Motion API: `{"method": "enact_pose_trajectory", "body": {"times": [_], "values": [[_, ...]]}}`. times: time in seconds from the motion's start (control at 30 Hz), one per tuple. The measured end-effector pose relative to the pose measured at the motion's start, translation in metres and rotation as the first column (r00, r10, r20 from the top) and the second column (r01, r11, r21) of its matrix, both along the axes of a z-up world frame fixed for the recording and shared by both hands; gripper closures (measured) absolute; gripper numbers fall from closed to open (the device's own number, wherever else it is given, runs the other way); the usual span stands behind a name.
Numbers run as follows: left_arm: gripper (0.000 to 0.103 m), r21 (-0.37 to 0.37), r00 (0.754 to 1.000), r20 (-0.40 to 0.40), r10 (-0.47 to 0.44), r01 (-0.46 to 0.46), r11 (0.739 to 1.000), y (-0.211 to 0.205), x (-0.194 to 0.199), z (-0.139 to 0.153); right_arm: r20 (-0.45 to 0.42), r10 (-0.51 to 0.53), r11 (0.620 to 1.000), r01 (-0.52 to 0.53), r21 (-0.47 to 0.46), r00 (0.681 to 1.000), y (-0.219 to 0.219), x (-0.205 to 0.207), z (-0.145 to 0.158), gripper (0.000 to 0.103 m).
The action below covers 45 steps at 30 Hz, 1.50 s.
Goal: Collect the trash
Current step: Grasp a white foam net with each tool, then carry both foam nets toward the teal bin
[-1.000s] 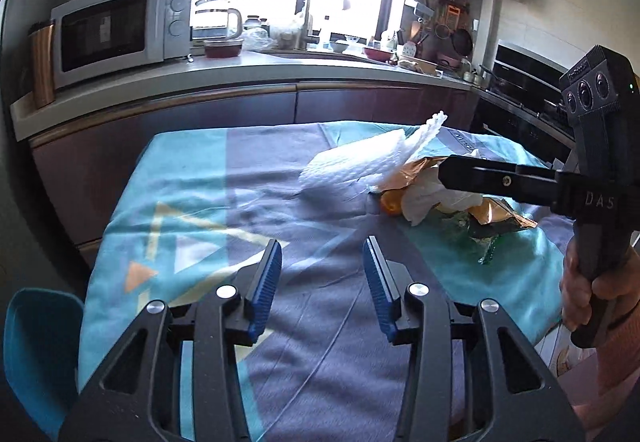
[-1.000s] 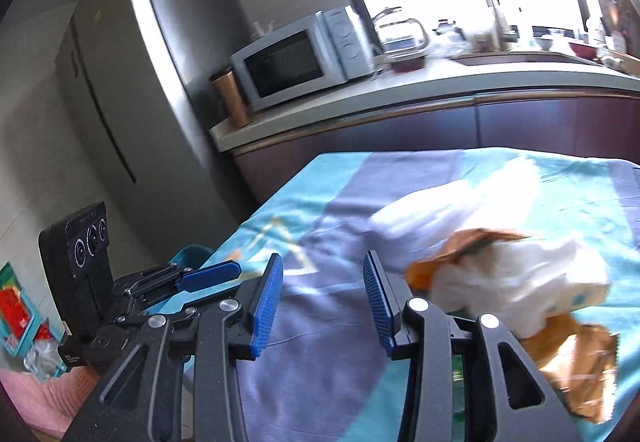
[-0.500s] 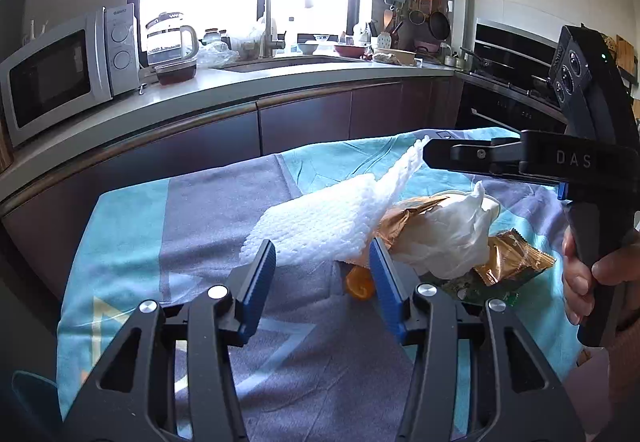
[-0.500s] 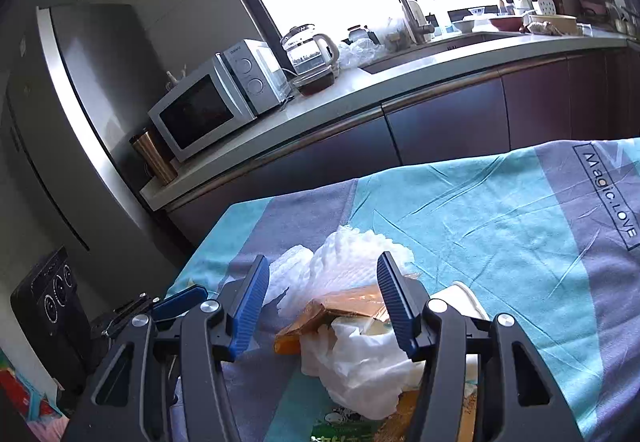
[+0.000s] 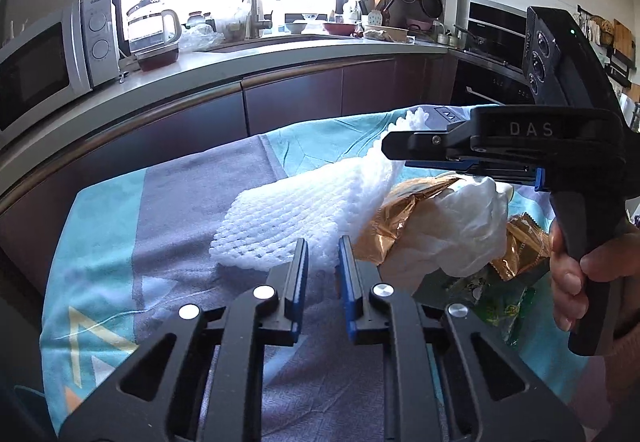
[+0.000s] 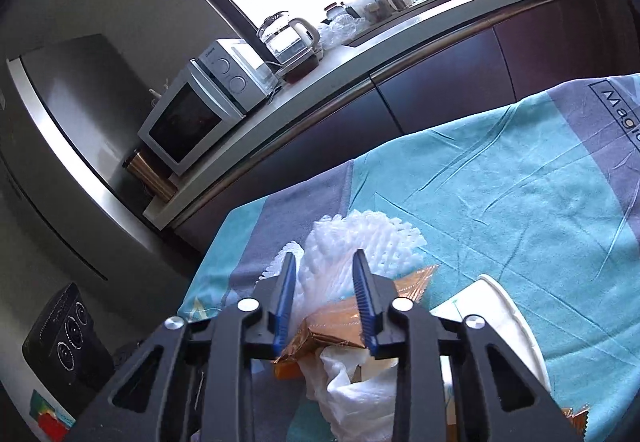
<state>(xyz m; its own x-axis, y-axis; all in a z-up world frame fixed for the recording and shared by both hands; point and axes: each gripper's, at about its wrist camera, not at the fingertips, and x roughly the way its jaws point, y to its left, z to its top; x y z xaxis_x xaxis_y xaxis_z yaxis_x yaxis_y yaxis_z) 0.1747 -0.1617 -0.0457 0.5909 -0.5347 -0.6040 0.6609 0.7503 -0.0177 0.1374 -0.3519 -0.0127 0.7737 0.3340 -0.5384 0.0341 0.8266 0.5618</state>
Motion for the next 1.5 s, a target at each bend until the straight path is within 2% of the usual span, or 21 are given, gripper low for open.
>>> {"method": "enact_pose_trajectory", "body": {"times": [0.03, 0.07, 0.17, 0.57, 0.87, 1.5], "values": [[0.091, 0.002, 1.000, 0.003, 0.005, -0.005, 1.000, 0.000, 0.000, 0.000, 0.002, 0.003, 1.000, -0.003, 0.003, 1.000, 0.000, 0.000, 0.000, 0.089], [0.091, -0.002, 1.000, 0.004, 0.009, -0.009, 1.000, 0.002, 0.001, 0.001, 0.003, 0.006, 1.000, -0.006, 0.005, 1.000, 0.001, -0.001, 0.000, 0.092], [0.092, -0.018, 1.000, 0.008, 0.024, -0.024, 1.000, 0.010, 0.000, 0.004, 0.022, 0.018, 1.000, -0.019, 0.016, 1.000, 0.003, -0.004, 0.003, 0.093], [0.092, -0.083, 0.993, 0.048, 0.105, -0.101, 0.991, 0.059, -0.026, 0.034, 0.132, 0.108, 0.993, -0.113, 0.030, 0.985, 0.030, -0.019, 0.033, 0.094], [0.092, -0.132, 0.985, 0.065, 0.157, -0.147, 0.980, 0.106, -0.052, 0.053, 0.161, 0.178, 0.982, -0.186, 0.038, 0.971, 0.051, -0.034, 0.043, 0.094], [0.092, -0.167, 0.969, 0.033, 0.246, -0.238, 0.957, 0.182, -0.098, 0.052, 0.171, 0.303, 0.947, -0.317, 0.057, 0.937, 0.100, -0.055, 0.041, 0.094]]}}
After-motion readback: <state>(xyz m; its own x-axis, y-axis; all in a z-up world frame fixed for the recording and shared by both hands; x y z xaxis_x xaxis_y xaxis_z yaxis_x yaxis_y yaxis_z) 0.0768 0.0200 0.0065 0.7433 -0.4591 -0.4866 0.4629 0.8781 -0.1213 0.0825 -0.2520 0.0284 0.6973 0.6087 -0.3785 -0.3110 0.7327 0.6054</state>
